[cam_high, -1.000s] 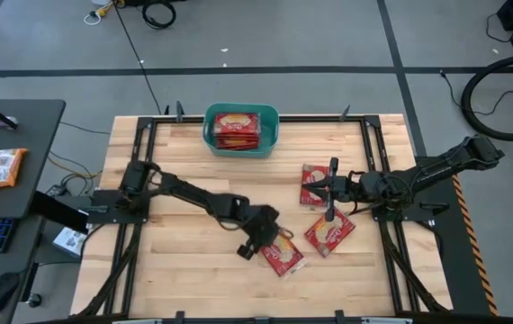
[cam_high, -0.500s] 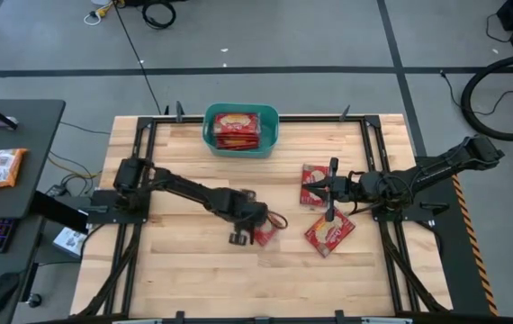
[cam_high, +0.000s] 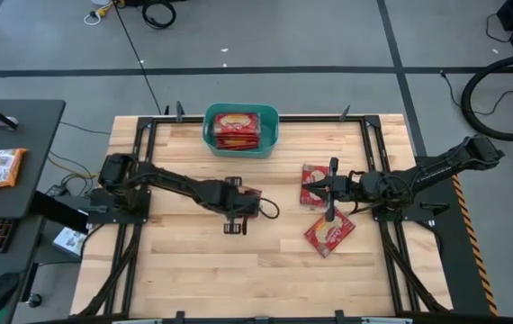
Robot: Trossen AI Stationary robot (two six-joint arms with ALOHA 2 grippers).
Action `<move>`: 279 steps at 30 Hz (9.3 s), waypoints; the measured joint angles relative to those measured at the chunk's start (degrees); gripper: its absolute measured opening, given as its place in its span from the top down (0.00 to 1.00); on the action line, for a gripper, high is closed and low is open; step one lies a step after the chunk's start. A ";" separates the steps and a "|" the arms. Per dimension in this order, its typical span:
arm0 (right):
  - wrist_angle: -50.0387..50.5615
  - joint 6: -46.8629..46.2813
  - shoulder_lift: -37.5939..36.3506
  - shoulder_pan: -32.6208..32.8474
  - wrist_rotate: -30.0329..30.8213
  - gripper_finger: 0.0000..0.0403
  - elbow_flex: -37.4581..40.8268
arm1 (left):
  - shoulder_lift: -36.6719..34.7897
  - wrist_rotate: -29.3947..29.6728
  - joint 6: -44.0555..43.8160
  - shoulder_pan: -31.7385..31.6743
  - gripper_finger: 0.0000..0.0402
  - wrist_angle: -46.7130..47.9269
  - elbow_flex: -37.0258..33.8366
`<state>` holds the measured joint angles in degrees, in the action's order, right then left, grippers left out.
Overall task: Sort popcorn bags into baskets
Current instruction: Put the popcorn bag into the green bin
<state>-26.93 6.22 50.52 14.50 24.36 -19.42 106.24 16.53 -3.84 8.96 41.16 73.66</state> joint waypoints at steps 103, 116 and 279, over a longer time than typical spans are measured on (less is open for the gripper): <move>32.04 -44.00 22.78 -20.63 1.09 0.98 -4.92 | -21.35 -0.99 15.19 -19.35 0.69 -0.72 3.79; 2.97 -29.68 39.50 -20.10 -31.27 0.98 -7.65 | -21.80 -1.23 14.97 -14.41 0.69 -0.73 3.79; 37.78 -29.95 8.94 -1.65 3.10 0.97 -10.40 | -11.48 -19.87 35.10 -33.53 0.69 -9.77 3.76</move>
<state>10.85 -23.73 59.46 12.85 27.46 -29.82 94.76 -3.34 31.26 -24.57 31.39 77.43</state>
